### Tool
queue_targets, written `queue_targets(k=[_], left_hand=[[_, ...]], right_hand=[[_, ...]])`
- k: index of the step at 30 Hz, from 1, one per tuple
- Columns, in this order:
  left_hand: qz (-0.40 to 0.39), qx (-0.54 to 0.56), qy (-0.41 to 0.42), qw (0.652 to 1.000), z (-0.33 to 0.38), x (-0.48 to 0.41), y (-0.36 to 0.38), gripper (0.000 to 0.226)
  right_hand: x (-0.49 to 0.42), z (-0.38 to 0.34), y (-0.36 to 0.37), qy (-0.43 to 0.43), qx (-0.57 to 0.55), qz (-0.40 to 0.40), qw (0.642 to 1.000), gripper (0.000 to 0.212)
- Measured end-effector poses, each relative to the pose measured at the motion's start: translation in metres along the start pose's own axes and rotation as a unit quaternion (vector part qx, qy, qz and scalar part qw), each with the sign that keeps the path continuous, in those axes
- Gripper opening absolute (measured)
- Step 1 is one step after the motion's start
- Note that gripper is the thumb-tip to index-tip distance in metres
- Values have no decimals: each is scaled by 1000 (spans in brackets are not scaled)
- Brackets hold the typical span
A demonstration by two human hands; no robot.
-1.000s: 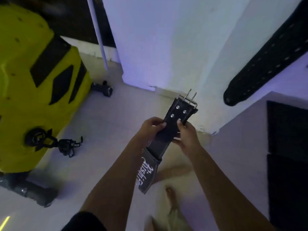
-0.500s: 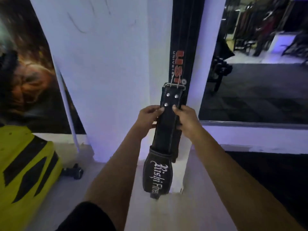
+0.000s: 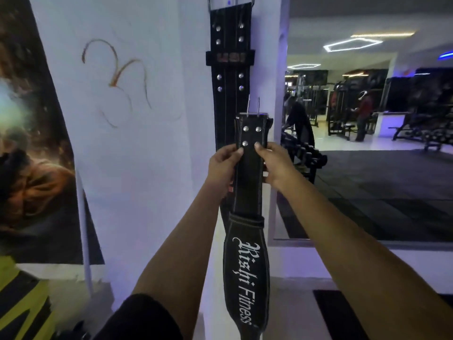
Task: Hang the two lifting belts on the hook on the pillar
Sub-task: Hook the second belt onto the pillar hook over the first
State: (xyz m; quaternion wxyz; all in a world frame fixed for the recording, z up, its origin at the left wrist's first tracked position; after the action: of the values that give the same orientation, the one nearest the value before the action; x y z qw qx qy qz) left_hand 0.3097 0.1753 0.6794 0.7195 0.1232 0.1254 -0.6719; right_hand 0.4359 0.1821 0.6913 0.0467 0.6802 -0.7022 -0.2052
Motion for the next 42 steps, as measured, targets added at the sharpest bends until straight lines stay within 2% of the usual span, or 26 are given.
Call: queue_targets(k=[3, 6, 9, 13, 17, 21, 24, 26, 29, 31, 33, 36, 39, 42], left_hand=[[9, 29, 15, 999, 22, -12, 4, 24], [-1, 52, 44, 998, 56, -27, 5, 2], [-20, 50, 92, 994, 100, -46, 4, 10], [-54, 21, 152, 987, 142, -58, 6, 13], [-100, -8, 166, 981, 132, -51, 15, 26], [-65, 4, 199, 978, 140, -47, 13, 23], [-48, -8, 207, 977, 157, -46, 10, 21], [-42, -13, 209, 977, 161, -41, 10, 27], [-62, -36, 212, 975, 144, -30, 7, 30], [-94, -61, 201, 973, 128, -23, 5, 26], [-89, -57, 208, 973, 127, -23, 2, 25], [-71, -56, 222, 971, 144, -31, 0, 28], [-76, -58, 208, 973, 143, -37, 0, 27], [-90, -37, 172, 980, 114, -30, -3, 27]], right_hand=[[-13, -23, 11, -14, -12, -13, 1000, 19], [-24, -55, 24, -31, -27, -16, 999, 21], [-27, -87, 40, -48, -29, -31, 998, 25], [-28, -121, 54, -83, -59, -50, 994, 13], [-31, -155, 58, -124, -89, -45, 987, 18], [-29, -168, 59, -144, -76, -58, 985, 15], [-24, -164, 60, -118, -40, -54, 991, 17], [-22, -166, 63, -105, -60, -46, 992, 10], [-24, -175, 69, -104, -80, -29, 991, 18], [-25, -180, 71, -113, -85, -29, 990, 15], [-27, -182, 72, -136, -75, -38, 987, 7], [-33, -169, 70, -138, -39, -45, 989, 31], [-35, -163, 71, -119, -33, -45, 991, 15], [-36, -165, 71, -109, -36, -37, 993, 17]])
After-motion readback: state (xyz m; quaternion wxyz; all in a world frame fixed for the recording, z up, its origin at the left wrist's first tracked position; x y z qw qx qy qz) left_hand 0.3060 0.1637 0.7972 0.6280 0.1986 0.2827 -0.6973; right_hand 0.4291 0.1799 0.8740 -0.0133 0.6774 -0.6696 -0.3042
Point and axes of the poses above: each hand's wrist, its own x-axis away from the middle knuckle, its own y-axis out of the palm, z = x × y, the point moved 5 cm from there along -x, towards the middle knuckle, and after that the axes turned 12 degrees about -x, right-handed, at the moved point
